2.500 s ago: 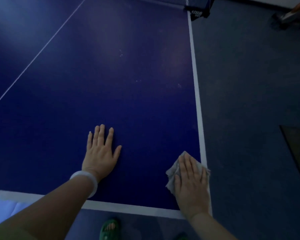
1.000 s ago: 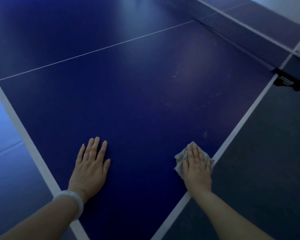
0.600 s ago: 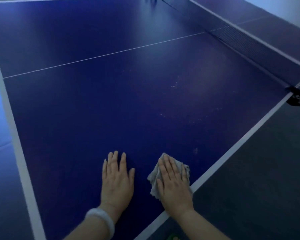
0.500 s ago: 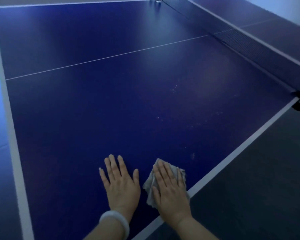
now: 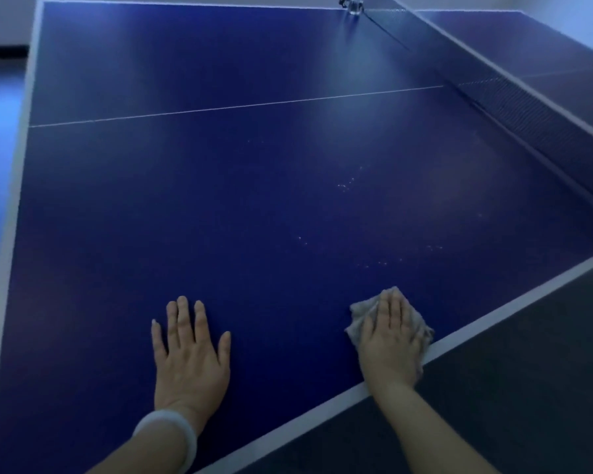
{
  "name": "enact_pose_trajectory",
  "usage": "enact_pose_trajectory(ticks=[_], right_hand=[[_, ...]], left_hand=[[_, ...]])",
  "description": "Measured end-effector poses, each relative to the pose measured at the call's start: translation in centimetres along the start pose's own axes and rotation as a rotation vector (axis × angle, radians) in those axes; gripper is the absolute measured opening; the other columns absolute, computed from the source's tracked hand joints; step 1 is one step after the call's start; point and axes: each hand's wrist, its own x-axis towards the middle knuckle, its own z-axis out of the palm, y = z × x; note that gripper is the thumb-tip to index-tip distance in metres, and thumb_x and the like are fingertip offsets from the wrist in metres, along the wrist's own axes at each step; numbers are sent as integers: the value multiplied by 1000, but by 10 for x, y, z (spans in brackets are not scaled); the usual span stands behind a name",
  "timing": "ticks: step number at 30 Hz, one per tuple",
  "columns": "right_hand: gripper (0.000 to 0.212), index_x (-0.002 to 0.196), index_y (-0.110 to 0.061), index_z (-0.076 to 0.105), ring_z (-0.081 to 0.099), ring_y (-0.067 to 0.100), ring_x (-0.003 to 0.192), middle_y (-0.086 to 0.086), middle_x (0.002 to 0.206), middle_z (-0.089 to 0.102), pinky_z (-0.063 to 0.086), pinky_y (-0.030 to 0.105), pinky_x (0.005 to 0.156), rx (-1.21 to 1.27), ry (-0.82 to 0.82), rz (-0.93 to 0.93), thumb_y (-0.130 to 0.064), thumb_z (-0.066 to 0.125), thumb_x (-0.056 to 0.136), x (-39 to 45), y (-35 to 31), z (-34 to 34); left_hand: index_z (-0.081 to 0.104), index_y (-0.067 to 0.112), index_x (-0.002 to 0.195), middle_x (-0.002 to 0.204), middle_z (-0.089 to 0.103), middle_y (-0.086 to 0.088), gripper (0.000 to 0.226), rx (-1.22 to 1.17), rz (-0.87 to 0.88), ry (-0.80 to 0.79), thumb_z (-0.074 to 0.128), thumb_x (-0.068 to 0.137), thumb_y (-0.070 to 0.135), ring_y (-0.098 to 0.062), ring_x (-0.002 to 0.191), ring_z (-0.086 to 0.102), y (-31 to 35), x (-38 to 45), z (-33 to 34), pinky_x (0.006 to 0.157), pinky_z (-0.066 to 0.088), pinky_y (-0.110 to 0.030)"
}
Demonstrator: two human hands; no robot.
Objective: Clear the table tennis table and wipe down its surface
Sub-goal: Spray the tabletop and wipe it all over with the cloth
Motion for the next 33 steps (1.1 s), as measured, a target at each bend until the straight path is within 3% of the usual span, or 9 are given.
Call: enact_pose_trajectory(ticks=[4,8,11,15,17,23,28,31,33], right_hand=[[67,156,-15,9,7,23,152,6,165,3,8,53,119,-33,57,-562,-44,31,99,-42,-56,15],[58,156,-24,18,11,14,151,-3,164,12,14,49,117,-92,17,-946,-45,25,103,-30,-33,3],[59,156,-27,12,11,10,150,-5,164,12,21,48,121,-7,22,-621,-43,26,100,14,9,-13],[59,157,-22,0,-12,12,150,-5,163,-13,2,49,123,81,8,-9,-42,7,102,35,7,-20],[60,157,-20,0,-10,16,151,-1,163,-13,5,52,122,68,9,-106,-42,11,102,16,-19,-11],[60,155,-26,21,9,13,152,-5,164,12,12,49,115,-97,-10,-891,-47,32,100,-54,-39,8],[59,155,-34,-3,-11,3,149,-17,162,-13,-2,46,123,-34,-32,-494,-48,12,99,-11,38,-8],[59,155,-25,-8,-20,8,148,-7,162,-19,-4,48,123,-13,3,-107,-44,1,100,0,23,-11],[60,154,-23,-7,-16,15,149,-2,162,-18,-3,52,122,7,31,-49,-44,3,100,-14,-10,-3]], left_hand=[[14,10,155,163,3,-13,76,-9,8,40,2,95,57,-23,150,-7,-2,0,4,121,-10,-47],[22,8,153,162,11,-14,80,-16,22,45,4,92,57,-24,151,0,-2,1,4,121,-6,-47],[21,9,153,162,10,-14,79,-19,18,43,4,93,57,-24,150,-2,-1,1,3,121,-7,-47],[14,11,155,163,2,-11,76,2,1,40,0,94,54,-22,150,-9,0,1,3,121,-9,-46],[11,12,155,163,-1,-11,76,3,1,44,-2,93,55,-22,150,-11,0,1,2,121,-9,-47],[18,10,154,163,6,-13,76,-24,8,56,5,94,55,-23,151,-4,-1,0,1,121,-6,-47],[16,10,154,163,3,-13,75,-26,7,36,11,95,55,-23,150,-7,-1,1,3,121,-9,-47],[14,11,155,163,2,-12,78,-11,3,35,3,92,56,-23,150,-8,-1,1,3,121,-11,-46],[12,12,155,163,0,-12,79,-11,1,36,0,91,57,-22,150,-10,-1,1,3,121,-11,-46]])
